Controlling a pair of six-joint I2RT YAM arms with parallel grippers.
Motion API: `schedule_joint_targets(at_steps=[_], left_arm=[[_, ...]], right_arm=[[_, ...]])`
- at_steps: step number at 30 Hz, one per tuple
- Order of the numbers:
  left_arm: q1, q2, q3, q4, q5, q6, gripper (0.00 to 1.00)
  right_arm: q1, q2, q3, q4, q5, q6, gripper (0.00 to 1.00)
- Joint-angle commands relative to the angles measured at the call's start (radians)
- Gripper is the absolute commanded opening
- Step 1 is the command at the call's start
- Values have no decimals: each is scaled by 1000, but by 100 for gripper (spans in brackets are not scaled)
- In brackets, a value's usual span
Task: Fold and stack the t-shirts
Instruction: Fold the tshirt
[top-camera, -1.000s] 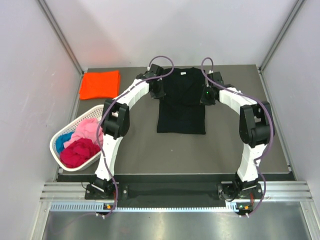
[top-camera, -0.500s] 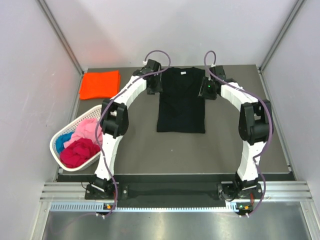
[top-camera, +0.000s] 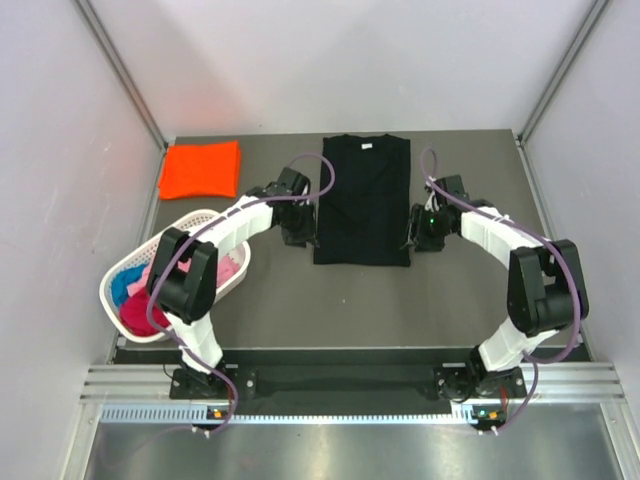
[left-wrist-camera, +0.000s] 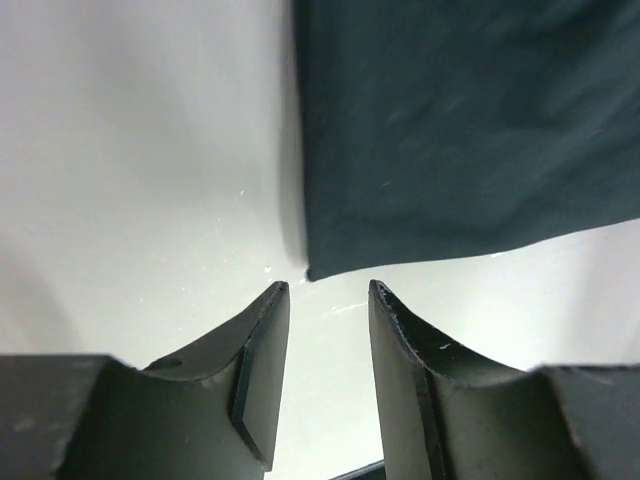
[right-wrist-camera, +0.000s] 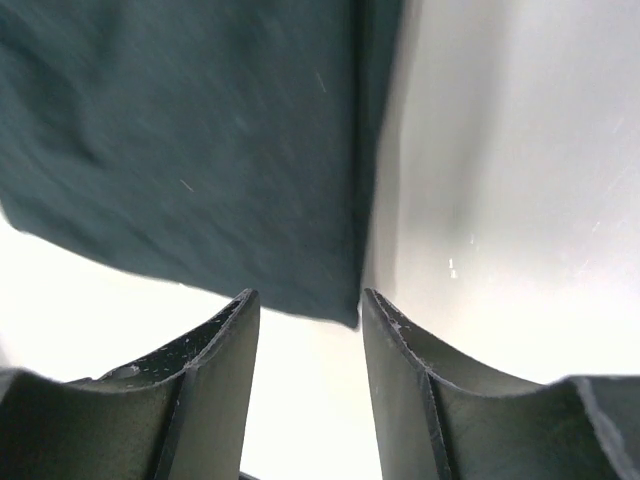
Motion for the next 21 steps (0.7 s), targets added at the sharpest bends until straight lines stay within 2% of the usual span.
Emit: schedule_joint_targets(at_steps=[1, 9, 14, 16, 17, 18, 19, 21], left_arm=[[14, 0, -72, 111, 86, -14, 42], [14, 46, -121, 199, 139, -24, 42], [14, 69, -167, 268, 185, -34, 39], [14, 75, -184, 288, 208, -46, 26], [14, 72, -189, 286, 208, -49, 16], [14, 65, -195, 278, 195, -53, 0], [14, 55, -204, 246, 180, -58, 0], [0, 3, -226, 222, 92, -81, 0]], right_arm=[[-6, -36, -53, 53, -42, -39, 46], [-4, -18, -140, 162, -93, -65, 45], [-4, -13, -188, 220, -137, -53, 40], [-4, -23, -203, 227, -128, -49, 33], [-6, -27, -206, 223, -110, -46, 15], [-4, -35, -214, 207, -98, -43, 7], [-6, -56, -217, 191, -79, -40, 1], [-4, -111, -237, 141, -12, -28, 0]])
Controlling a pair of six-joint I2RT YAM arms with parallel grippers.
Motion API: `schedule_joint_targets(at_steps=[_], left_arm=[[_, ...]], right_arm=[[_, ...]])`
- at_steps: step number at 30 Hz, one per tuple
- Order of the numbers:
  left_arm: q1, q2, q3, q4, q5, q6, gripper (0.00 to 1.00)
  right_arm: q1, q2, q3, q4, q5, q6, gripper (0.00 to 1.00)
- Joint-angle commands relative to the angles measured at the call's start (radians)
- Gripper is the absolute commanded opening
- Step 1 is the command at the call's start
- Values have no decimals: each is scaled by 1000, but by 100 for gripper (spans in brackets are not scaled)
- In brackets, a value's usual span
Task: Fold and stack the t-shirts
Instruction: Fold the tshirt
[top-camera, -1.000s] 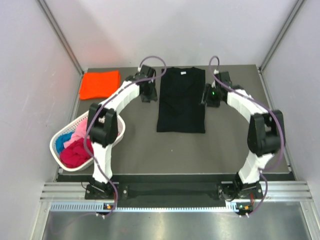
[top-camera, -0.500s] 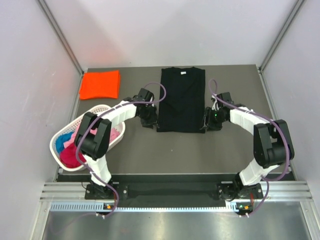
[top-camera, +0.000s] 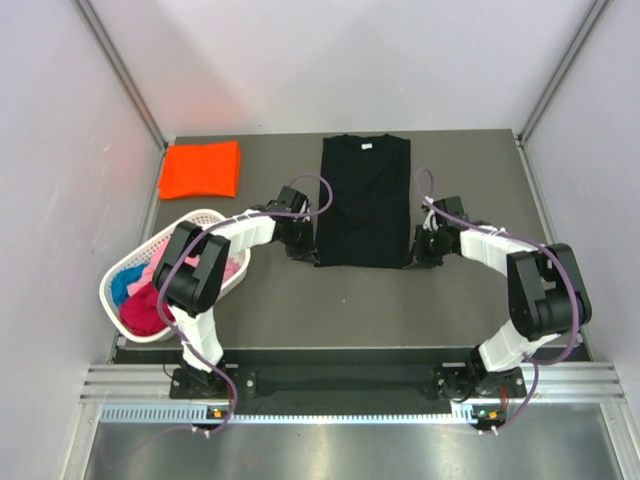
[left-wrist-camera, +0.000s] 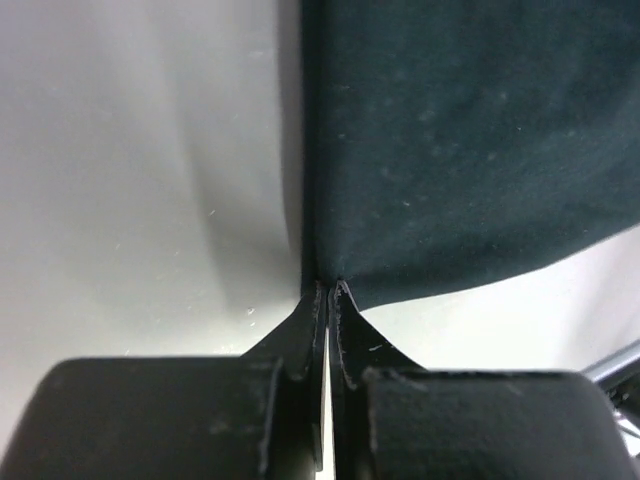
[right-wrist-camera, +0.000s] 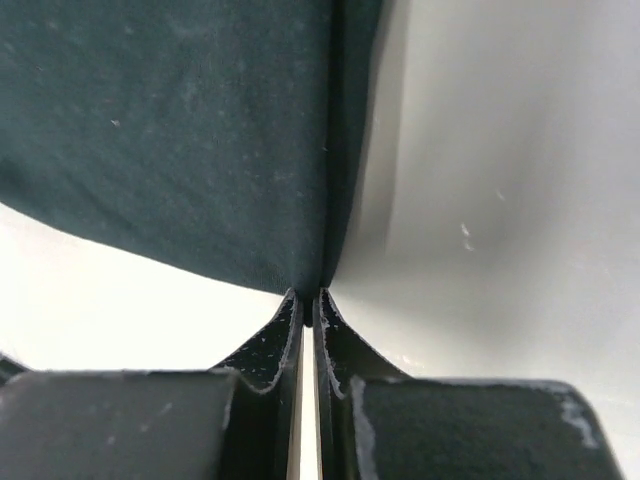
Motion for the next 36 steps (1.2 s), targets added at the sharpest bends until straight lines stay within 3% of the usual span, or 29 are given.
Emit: schedule_joint_targets(at_steps=[1, 10, 12, 13, 17, 20, 29, 32, 36], left_arm=[[-19, -80, -57, -13, -97, -36, 0], [-91, -226, -240, 20, -128, -136, 0], [-108, -228, -240, -9, -137, -147, 9], [-114, -231, -231, -19, -141, -148, 24], [-111, -231, -147, -127, -235, -127, 32], [-81, -202, -25, -184, -260, -96, 29], [-36, 34, 277, -119, -113, -9, 22], [-33, 122, 367, -133, -142, 14, 21], [-25, 200, 469, -138, -176, 33, 20]], right_arm=[[-6, -120, -34, -31, 92, 12, 0], [9, -295, -236, -35, 118, 70, 0], [11, -324, -265, -39, 117, 80, 7], [11, -333, -273, -44, 117, 81, 17], [9, -390, -250, -102, 137, 87, 33], [8, -409, -178, -145, 170, 78, 37], [2, -99, 206, -59, 91, -112, 41], [-3, 28, 334, -62, 89, -158, 35], [-15, 186, 471, -79, 85, -206, 34]])
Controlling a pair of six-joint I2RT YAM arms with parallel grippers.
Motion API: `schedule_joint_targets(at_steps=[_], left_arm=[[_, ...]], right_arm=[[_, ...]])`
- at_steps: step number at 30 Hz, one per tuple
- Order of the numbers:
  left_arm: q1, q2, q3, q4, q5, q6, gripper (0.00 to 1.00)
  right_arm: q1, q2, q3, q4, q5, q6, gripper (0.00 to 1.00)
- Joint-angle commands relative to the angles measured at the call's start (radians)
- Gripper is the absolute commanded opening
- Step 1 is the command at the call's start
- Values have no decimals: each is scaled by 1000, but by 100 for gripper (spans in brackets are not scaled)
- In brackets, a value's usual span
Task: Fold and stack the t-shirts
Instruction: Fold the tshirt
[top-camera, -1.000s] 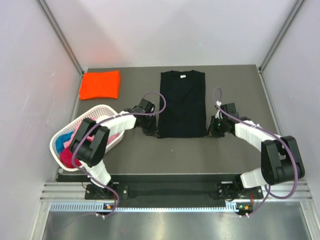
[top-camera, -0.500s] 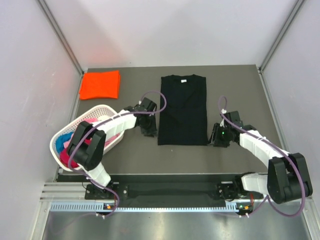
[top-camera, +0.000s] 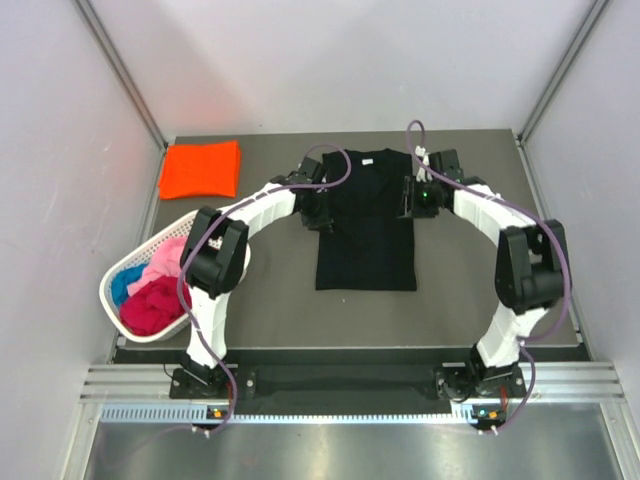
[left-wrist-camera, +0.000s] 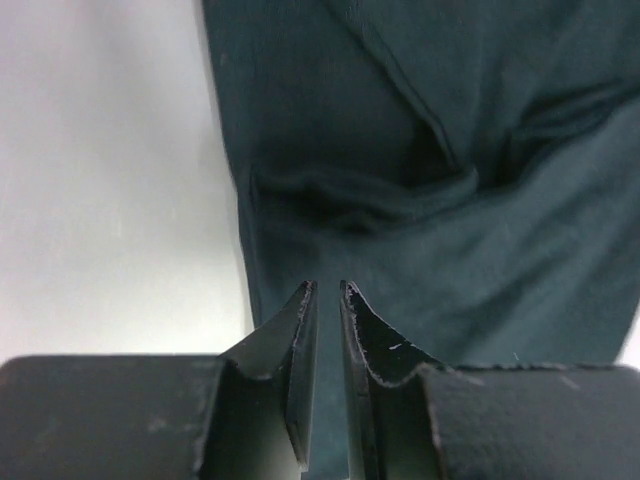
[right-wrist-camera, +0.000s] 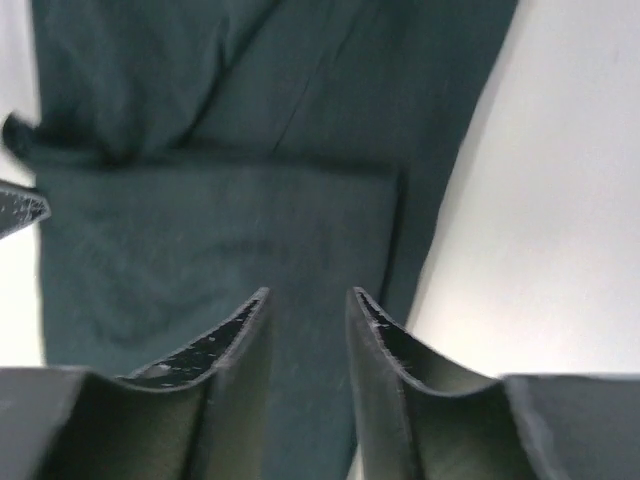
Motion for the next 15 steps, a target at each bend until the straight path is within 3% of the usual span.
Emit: schedule_joint_targets(at_steps=[1, 5, 15], left_arm=[[17, 44, 85, 11, -31, 43, 20], [45, 104, 160, 21, -19, 39, 20], [82, 207, 278, 18, -5, 43, 21]], right_arm=[[-19, 86, 127, 1, -11, -99, 37], [-31, 193, 217, -26, -15, -133, 39], [-60, 284, 311, -61, -57, -191, 40]])
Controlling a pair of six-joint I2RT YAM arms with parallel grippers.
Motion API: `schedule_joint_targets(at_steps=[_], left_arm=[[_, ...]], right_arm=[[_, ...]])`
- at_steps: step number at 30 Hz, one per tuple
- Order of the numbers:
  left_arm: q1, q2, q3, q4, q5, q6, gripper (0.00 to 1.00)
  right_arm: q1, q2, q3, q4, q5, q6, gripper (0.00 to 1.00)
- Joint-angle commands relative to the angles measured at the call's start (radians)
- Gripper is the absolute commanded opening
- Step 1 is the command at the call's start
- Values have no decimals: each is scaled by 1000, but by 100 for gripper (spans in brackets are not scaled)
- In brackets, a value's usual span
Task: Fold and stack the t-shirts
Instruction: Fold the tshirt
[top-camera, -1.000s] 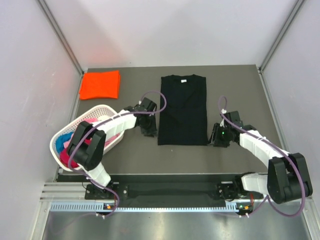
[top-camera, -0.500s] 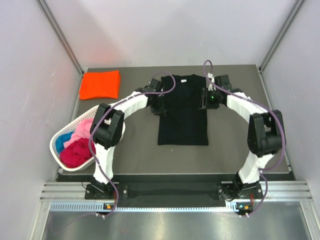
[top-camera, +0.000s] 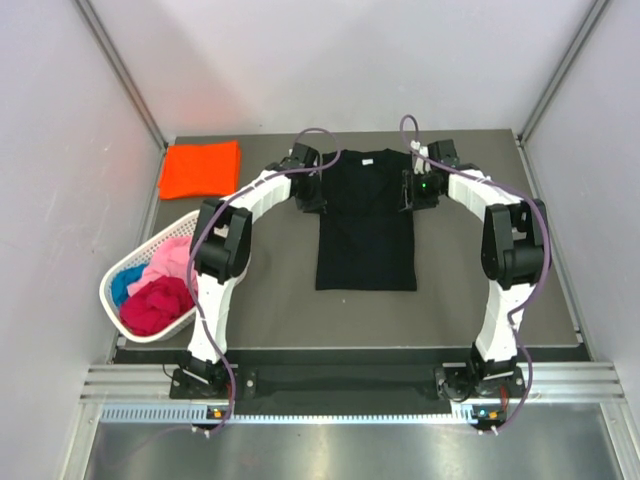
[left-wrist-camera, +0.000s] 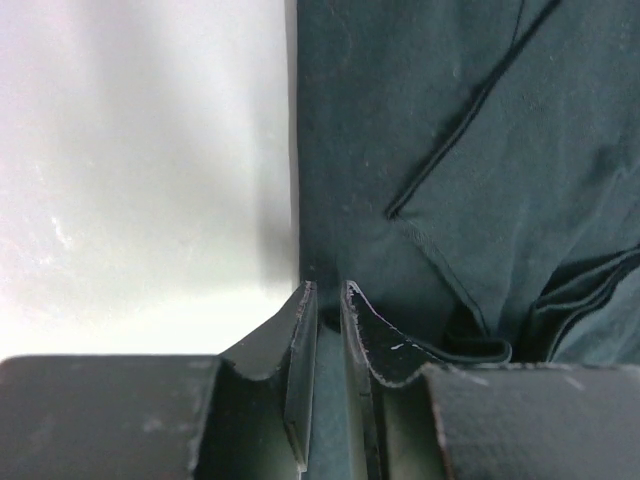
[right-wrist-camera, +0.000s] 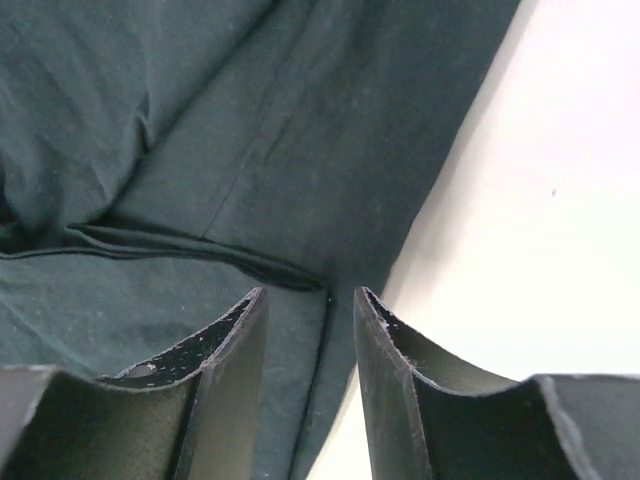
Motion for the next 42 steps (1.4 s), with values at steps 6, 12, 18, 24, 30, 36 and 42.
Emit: schedule_joint_targets(at_steps=[6, 12, 18, 24, 30, 36, 42], left_arm=[[-2, 25, 45, 17, -12, 28, 22], [-2, 31, 40, 3, -26, 39, 22], [-2, 40, 30, -3, -59, 42, 21], [-2, 63, 27, -20, -101, 37, 20], [0, 71, 8, -15, -107, 34, 20], [0, 72, 2, -20, -113, 36, 20], [0, 77, -6, -28, -154, 39, 20]], right_arm=[[-22, 48, 67, -5, -88, -67, 40], [-25, 76, 69, -5, -117, -70, 36], [-28, 79, 49, 25, -117, -59, 19], [-41, 60, 27, 35, -54, -42, 0], [-43, 33, -26, 75, -33, -16, 0], [-45, 14, -59, 121, -11, 25, 0], [-45, -4, -97, 159, 9, 44, 2]])
